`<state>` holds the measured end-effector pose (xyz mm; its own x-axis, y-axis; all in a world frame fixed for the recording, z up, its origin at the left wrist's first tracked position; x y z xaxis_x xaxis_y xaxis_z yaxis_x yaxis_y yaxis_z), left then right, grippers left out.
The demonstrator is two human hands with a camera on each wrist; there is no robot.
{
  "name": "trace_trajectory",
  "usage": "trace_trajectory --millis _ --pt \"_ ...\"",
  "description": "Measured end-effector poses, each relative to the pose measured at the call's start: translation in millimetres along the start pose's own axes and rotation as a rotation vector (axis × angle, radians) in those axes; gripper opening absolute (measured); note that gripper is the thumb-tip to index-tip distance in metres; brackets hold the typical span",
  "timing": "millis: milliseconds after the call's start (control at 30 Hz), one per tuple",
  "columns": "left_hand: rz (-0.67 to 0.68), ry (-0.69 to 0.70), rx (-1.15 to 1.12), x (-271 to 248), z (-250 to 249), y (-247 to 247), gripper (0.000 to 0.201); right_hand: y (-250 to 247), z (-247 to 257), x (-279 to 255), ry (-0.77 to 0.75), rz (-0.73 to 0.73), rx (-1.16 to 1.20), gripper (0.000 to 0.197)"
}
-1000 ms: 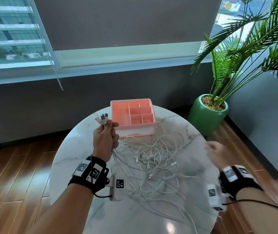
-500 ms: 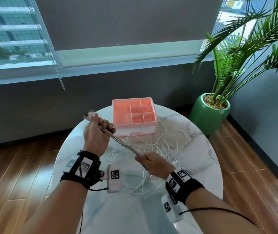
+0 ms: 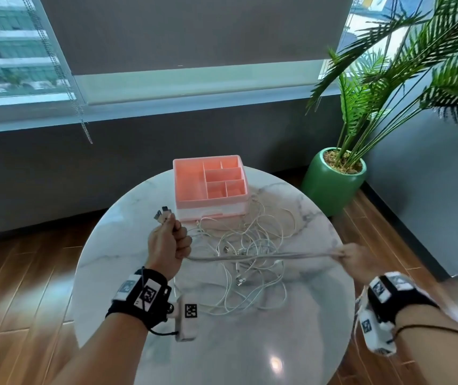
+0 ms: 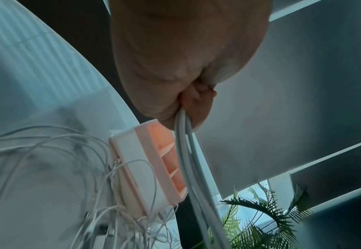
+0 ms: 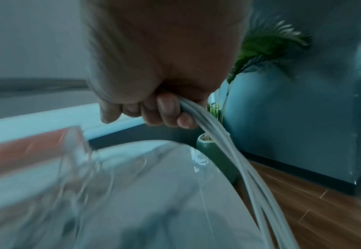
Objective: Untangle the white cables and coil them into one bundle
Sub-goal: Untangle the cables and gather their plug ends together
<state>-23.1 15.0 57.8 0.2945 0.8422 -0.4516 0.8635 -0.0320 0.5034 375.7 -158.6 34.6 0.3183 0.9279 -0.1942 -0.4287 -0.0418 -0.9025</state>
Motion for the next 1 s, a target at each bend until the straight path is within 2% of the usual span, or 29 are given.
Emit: trace_trajectory --millis 67,133,233,367,467,600,633,733,767,800,833,900,933,967,1000 --pt "0.028 -0.018 0.009 -0.1 10.2 6.0 0.042 -36.3 1.7 5.2 0.011 -0.13 0.0 0.046" --pt "0.037 -0.008 0.027 0.6 11.4 9.3 0.041 -56.6 9.0 8.7 -0.025 -0.176 0.006 0.053" --pt "-0.002 0.036 0.033 3.3 3.4 2.6 0.041 -44.4 13.1 9.3 -0.066 -0.072 0.006 0.041" --pt "-0.065 0.085 0.007 6.0 -9.9 -9.4 0.042 24.6 -1.2 8.8 -0.056 0.053 0.008 0.04" --pt "-0.086 0.128 0.019 4.8 -18.4 -11.1 0.042 72.6 -4.9 11.1 0.005 0.22 -0.041 0.036" --pt "-0.088 0.164 0.038 1.6 -24.6 -5.5 0.043 75.4 42.2 11.3 -0.019 0.338 -0.002 0.028" --pt "-0.078 0.171 0.037 0.4 -24.7 -2.7 0.043 72.3 61.2 12.8 -0.059 0.351 0.033 0.036" --pt "-0.041 0.181 0.033 -3.5 -21.5 8.8 0.043 67.0 135.3 17.2 -0.297 0.313 0.071 0.091" --pt "-0.025 0.183 0.026 -5.1 -19.6 14.1 0.043 67.6 161.8 16.8 -0.387 0.292 0.102 0.102" --pt "-0.006 0.185 0.016 -6.8 -17.8 19.4 0.043 68.0 189.5 14.9 -0.457 0.283 0.148 0.105" --pt "0.015 0.185 0.005 -8.6 -16.1 24.8 0.043 71.4 215.3 13.2 -0.502 0.293 0.198 0.1" --pt "0.045 0.183 -0.015 -10.6 -13.7 32.1 0.042 80.7 257.3 8.7 -0.538 0.294 0.289 0.067" --pt "0.041 0.186 -0.016 -11.2 -13.9 32.9 0.042 85.9 272.6 6.6 -0.565 0.248 0.281 0.044" --pt "0.024 0.194 -0.012 -10.8 -14.9 31.2 0.04 89.3 283.2 3.8 -0.6 0.183 0.263 0.031" --pt "0.005 0.201 -0.009 -10.2 -16.6 28.4 0.038 93.9 287.5 2.3 -0.621 0.123 0.251 0.029"
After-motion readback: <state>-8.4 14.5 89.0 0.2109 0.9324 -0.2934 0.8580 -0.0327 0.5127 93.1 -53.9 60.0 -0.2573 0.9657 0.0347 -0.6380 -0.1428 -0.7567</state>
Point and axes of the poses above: each hand's wrist, its own x-axis towards the middle knuckle, its own y-axis out of the palm, z = x × y, the point moved 3 cm from there along x, towards the middle knuckle, and after that the axes turned 6 degrees about -y, right-handed, at the moved point
